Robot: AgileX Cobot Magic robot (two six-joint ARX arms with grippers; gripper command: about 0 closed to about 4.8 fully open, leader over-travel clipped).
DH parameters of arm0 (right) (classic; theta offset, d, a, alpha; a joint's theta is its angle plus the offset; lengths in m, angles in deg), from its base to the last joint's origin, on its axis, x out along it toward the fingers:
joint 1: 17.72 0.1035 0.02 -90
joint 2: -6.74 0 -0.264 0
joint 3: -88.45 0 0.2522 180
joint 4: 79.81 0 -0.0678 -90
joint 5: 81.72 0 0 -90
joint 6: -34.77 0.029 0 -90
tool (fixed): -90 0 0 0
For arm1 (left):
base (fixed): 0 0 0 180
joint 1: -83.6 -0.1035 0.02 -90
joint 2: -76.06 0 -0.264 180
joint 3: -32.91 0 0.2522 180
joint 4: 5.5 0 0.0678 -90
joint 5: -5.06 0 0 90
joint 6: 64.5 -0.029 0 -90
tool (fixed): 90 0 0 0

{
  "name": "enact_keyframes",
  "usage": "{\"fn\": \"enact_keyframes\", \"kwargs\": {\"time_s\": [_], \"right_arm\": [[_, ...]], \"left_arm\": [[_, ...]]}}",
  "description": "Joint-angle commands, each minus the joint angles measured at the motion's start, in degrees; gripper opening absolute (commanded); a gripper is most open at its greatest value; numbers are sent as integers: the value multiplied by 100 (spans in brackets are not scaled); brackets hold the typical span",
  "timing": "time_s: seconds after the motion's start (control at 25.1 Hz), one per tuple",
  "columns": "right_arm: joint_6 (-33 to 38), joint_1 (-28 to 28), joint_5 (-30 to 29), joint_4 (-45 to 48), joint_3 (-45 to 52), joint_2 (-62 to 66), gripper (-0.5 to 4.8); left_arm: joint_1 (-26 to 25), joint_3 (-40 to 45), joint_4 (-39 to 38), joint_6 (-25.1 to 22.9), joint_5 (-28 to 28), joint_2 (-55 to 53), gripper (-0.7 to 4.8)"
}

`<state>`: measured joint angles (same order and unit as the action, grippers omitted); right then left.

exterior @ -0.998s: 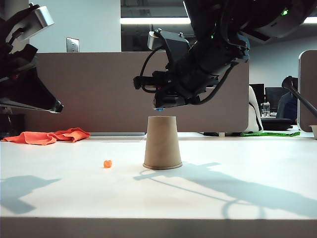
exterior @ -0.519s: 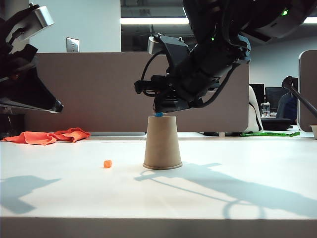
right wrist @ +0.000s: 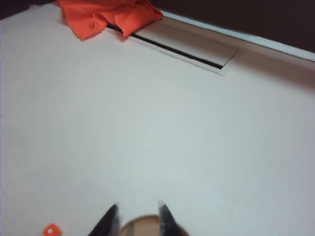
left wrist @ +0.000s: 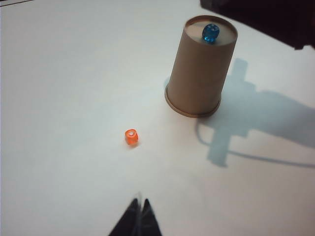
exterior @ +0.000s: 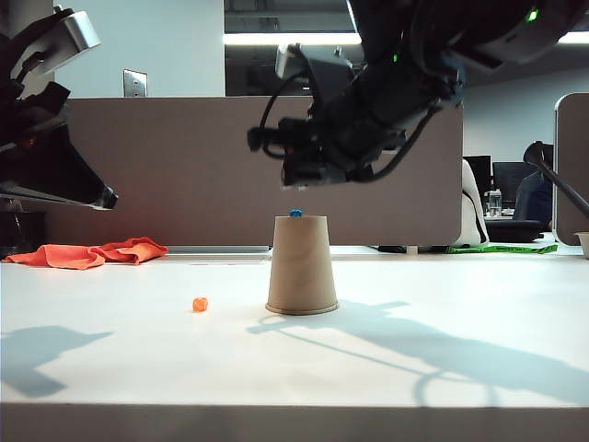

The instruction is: Throw the dice onto the paper cup, compare its value with the values of the other dice on the table, place the die with the higher value on the paper cup, and take no action if both dice have the same value.

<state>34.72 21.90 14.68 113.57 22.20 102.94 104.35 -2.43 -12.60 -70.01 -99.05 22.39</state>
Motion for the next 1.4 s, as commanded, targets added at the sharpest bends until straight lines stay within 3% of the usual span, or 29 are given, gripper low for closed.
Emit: {"fn": "enact_keyframes", "kwargs": {"time_s": [0.04, 0.16, 0.24, 0.28, 0.56, 0.76, 0.96, 1.08, 1.2, 1.4], "right_arm": [[2, 15, 13, 46, -17, -264, 109], [0, 4, 127, -74, -17, -538, 83], [-76, -4, 448, -243, -17, -780, 4], [-317, -15, 813, -457, -17, -1025, -6], [-579, -647, 1016, -1753, 166, -2232, -6], [-573, -1591, 210, -1851, 1211, -3851, -6], [-577, -2881, -846, -3082, 1882, -5414, -6], [-573, -3523, -1346, -3298, 2009, -5914, -6], [-549, -3943, -1414, -3595, 2212, -6384, -6], [-258, -4017, -1419, -3628, 3056, -7355, -6]], "left_arm": [[9, -22, 72, 2, -22, 15, -5], [9, -22, 72, 2, -22, 15, -5], [9, -22, 74, 2, -22, 15, -5], [9, -22, 83, 0, -17, 15, -5], [9, -22, 503, -2, -11, 15, -5], [2, -24, 713, 7, 2, 33, -5], [-52, -24, 807, 44, 149, 317, -5], [-76, -24, 973, 149, 389, 608, -5], [-76, -24, 946, 160, 553, 920, -5], [-74, -22, 667, 389, 769, 1366, -5]]}}
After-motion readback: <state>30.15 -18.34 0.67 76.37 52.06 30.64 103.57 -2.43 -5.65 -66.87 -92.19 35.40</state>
